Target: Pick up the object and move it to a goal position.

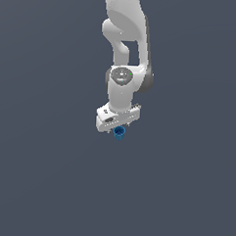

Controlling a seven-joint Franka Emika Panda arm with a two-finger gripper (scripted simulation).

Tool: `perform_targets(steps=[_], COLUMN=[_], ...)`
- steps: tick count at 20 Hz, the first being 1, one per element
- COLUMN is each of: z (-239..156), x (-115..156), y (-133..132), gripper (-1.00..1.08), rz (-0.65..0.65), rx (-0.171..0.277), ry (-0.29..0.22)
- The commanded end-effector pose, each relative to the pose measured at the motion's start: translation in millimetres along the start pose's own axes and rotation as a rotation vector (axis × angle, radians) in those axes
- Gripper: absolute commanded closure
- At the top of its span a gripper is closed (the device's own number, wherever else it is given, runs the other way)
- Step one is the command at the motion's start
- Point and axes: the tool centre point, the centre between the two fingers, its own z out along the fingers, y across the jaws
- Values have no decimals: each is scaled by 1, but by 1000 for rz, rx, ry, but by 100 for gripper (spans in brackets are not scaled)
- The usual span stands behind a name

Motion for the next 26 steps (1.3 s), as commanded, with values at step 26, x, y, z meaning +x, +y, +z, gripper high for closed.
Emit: perform_targets(steps=[26], z=[60], x=[-5], y=[-11], gripper=[-92], rz=[-94], rx=[2], ry=[5])
